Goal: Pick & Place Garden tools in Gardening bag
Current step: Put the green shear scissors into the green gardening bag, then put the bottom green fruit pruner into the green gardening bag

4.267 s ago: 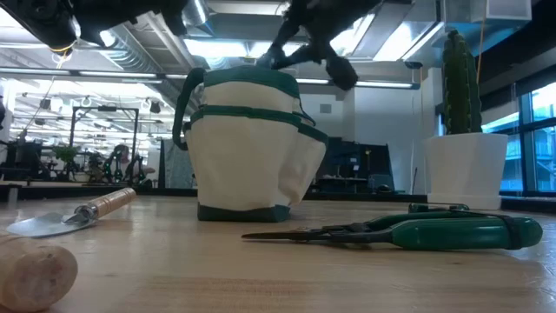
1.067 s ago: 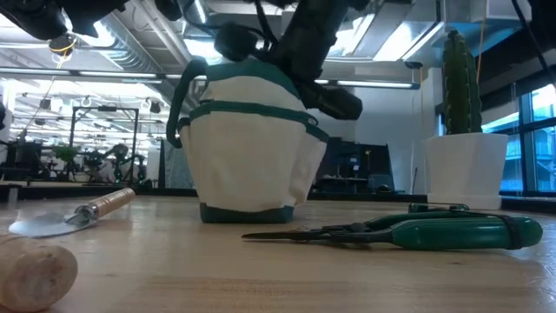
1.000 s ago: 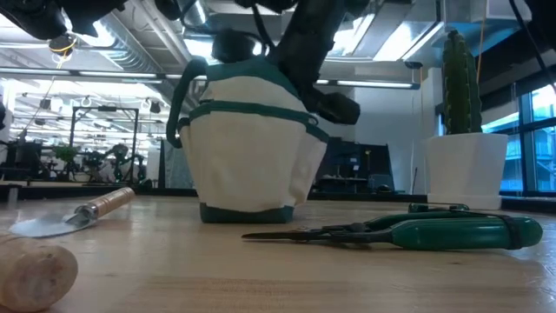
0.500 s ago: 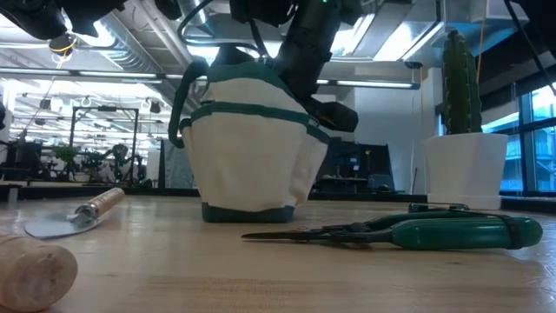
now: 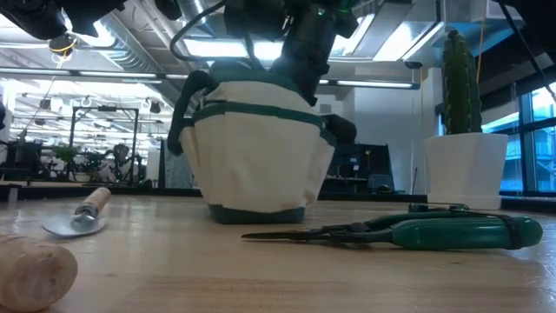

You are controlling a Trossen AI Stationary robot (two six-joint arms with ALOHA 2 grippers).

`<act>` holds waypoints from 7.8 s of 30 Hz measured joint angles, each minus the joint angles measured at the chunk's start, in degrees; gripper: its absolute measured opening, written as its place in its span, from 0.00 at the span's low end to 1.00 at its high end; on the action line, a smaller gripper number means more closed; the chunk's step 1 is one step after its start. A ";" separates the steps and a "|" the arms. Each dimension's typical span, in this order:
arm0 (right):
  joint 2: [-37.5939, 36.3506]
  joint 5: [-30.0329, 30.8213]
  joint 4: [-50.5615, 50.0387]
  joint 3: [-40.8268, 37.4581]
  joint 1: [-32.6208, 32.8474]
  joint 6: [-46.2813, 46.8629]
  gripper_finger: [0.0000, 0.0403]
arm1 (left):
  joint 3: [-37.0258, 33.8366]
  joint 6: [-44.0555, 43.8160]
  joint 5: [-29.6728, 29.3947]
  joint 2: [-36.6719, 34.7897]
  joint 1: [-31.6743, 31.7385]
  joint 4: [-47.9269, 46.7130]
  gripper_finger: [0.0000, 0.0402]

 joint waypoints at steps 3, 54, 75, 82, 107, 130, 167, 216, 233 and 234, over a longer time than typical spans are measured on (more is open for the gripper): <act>0.00 -0.26 -0.30 0.00 -0.02 -0.63 0.13 | 0.00 -0.12 0.00 0.00 0.02 0.01 0.32; -0.46 28.71 -32.67 34.67 6.46 -30.00 0.58 | -0.02 -0.14 9.11 -0.39 0.02 1.27 0.32; -0.39 55.66 -47.78 34.32 24.29 -24.57 0.58 | -0.02 -0.25 9.41 -0.37 0.02 1.36 0.32; -0.37 53.24 -47.75 34.29 26.95 -24.80 0.58 | -0.02 -0.07 8.96 -0.37 0.00 1.61 0.32; 2.46 29.72 -42.20 34.25 25.09 -39.22 0.54 | -0.02 0.36 8.81 -0.33 0.02 1.79 0.32; 2.01 31.21 -28.93 30.91 26.55 -48.19 0.54 | -0.02 -0.05 8.92 -0.33 0.02 1.70 0.32; -14.02 31.43 16.25 -10.15 26.89 -50.98 0.54 | -0.02 0.40 8.94 -0.09 0.01 0.42 0.32; -45.27 -40.28 46.97 -60.13 -2.62 -55.93 0.53 | 8.33 9.83 -0.80 21.38 0.85 -1.22 0.32; -45.24 -41.00 54.25 -60.11 -1.63 -52.06 0.53 | 10.21 -1.57 7.10 18.67 -7.96 1.76 0.32; -45.24 -41.01 54.26 -60.11 -1.72 -51.98 0.54 | 10.21 -1.14 5.52 18.62 -8.87 2.30 0.32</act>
